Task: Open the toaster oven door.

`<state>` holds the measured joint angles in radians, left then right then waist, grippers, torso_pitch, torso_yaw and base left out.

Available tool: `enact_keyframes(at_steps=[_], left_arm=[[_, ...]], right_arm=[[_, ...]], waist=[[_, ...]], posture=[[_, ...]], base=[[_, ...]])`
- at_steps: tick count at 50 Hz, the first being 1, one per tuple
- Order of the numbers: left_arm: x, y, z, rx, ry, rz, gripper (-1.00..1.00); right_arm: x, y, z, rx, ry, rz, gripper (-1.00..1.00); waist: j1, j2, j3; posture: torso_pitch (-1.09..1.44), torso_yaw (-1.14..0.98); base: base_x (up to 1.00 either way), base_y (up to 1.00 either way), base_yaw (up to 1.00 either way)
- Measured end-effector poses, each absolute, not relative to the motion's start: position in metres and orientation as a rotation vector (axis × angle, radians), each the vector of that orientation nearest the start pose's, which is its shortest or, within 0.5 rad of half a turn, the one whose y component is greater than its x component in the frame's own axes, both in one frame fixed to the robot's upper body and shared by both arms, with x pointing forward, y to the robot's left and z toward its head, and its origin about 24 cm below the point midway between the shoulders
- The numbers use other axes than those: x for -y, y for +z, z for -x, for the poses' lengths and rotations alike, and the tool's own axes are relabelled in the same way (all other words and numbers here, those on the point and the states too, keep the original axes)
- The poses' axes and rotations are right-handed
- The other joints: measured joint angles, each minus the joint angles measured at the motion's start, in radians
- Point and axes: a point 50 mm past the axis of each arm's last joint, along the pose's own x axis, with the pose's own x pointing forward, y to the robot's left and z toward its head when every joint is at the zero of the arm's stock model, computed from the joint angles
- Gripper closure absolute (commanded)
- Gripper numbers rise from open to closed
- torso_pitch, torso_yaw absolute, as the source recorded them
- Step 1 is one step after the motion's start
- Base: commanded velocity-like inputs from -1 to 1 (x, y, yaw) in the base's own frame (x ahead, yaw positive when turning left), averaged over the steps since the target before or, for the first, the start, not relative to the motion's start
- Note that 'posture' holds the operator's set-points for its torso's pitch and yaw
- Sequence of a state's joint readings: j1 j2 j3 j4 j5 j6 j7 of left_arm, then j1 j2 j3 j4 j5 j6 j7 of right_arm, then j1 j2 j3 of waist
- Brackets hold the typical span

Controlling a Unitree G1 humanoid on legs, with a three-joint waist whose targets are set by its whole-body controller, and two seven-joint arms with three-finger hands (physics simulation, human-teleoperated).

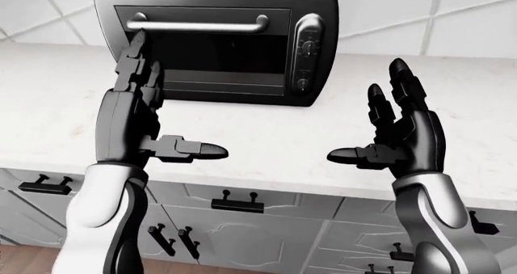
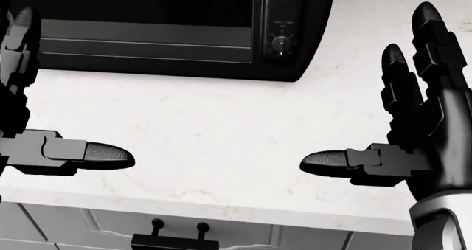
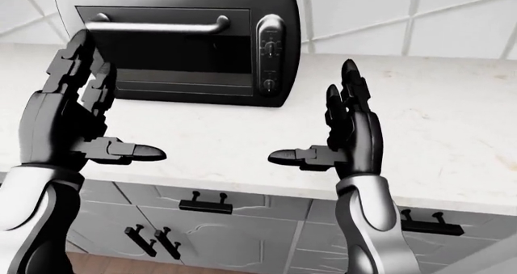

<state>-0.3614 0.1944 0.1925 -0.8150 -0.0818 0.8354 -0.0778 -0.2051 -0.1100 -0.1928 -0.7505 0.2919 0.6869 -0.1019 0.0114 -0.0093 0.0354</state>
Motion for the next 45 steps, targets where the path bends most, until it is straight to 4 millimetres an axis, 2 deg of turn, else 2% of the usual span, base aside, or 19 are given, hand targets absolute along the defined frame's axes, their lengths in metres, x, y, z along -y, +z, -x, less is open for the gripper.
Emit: enact_keyframes(at_steps=[3, 8, 13, 15, 19, 21, 23, 27, 30, 33, 34, 37, 45], left_arm=[[-0.172, 0.233, -0.238, 0.367, -0.035, -0.125, -1.00], [-0.173, 0.226, -0.243, 0.315, -0.042, -0.119, -1.00], [-0.173, 0.227, -0.244, 0.305, -0.038, -0.119, -1.00], [-0.173, 0.231, -0.241, 0.328, -0.035, -0.123, -1.00], [-0.174, 0.236, -0.237, 0.368, -0.025, -0.129, -1.00], [-0.174, 0.234, -0.238, 0.364, -0.023, -0.128, -1.00], [-0.171, 0.231, -0.239, 0.347, -0.040, -0.120, -1.00], [-0.170, 0.228, -0.241, 0.322, -0.058, -0.119, -1.00], [-0.171, 0.232, -0.239, 0.353, -0.048, -0.121, -1.00], [-0.171, 0.231, -0.238, 0.353, -0.052, -0.122, -1.00], [-0.172, 0.229, -0.239, 0.344, -0.048, -0.122, -1.00], [-0.175, 0.224, -0.241, 0.307, -0.028, -0.118, -1.00], [-0.174, 0.227, -0.236, 0.334, -0.033, -0.117, -1.00]], right_arm=[[0.178, 0.195, -0.238, 0.279, -0.043, -0.115, -1.00], [0.179, 0.187, -0.240, 0.233, -0.051, -0.117, -1.00], [0.176, 0.189, -0.239, 0.248, -0.025, -0.111, -1.00], [0.175, 0.194, -0.237, 0.274, -0.011, -0.112, -1.00], [0.172, 0.197, -0.234, 0.308, 0.014, -0.114, -1.00], [0.172, 0.195, -0.235, 0.299, 0.013, -0.116, -1.00], [0.176, 0.192, -0.236, 0.281, -0.012, -0.112, -1.00], [0.180, 0.189, -0.236, 0.257, -0.047, -0.108, -1.00], [0.178, 0.194, -0.235, 0.291, -0.042, -0.108, -1.00], [0.179, 0.192, -0.236, 0.284, -0.048, -0.113, -1.00], [0.179, 0.189, -0.237, 0.267, -0.048, -0.119, -1.00], [0.179, 0.185, -0.239, 0.235, -0.044, -0.122, -1.00], [0.183, 0.194, -0.234, 0.290, -0.060, -0.122, -1.00]], waist=[[-0.001, 0.001, -0.012], [-0.004, 0.002, 0.003], [-0.006, 0.010, 0.018], [-0.005, 0.009, 0.017], [0.003, -0.016, 0.019], [0.006, -0.038, 0.020], [-0.005, -0.029, 0.026], [-0.006, -0.046, 0.017], [-0.013, -0.023, 0.021], [-0.021, 0.026, 0.017], [-0.021, 0.015, 0.022], [-0.011, -0.004, 0.012], [-0.008, -0.013, -0.015]], posture=[[0.00, 0.00], [0.00, 0.00], [0.00, 0.00], [0.00, 0.00], [0.00, 0.00], [0.00, 0.00], [0.00, 0.00], [0.00, 0.00], [0.00, 0.00], [0.00, 0.00], [0.00, 0.00], [0.00, 0.00], [-0.04, 0.00]], base=[[0.00, 0.00, 0.00], [0.00, 0.00, 0.00], [0.18, 0.00, 0.00], [0.36, 0.00, 0.00], [0.48, 0.00, 0.00], [0.47, 0.00, 0.00], [0.38, 0.00, 0.00], [0.19, 0.00, 0.00], [0.00, 0.00, 0.00], [0.00, 0.00, 0.00], [0.00, 0.00, 0.00], [0.00, 0.00, 0.00], [0.00, 0.00, 0.00]])
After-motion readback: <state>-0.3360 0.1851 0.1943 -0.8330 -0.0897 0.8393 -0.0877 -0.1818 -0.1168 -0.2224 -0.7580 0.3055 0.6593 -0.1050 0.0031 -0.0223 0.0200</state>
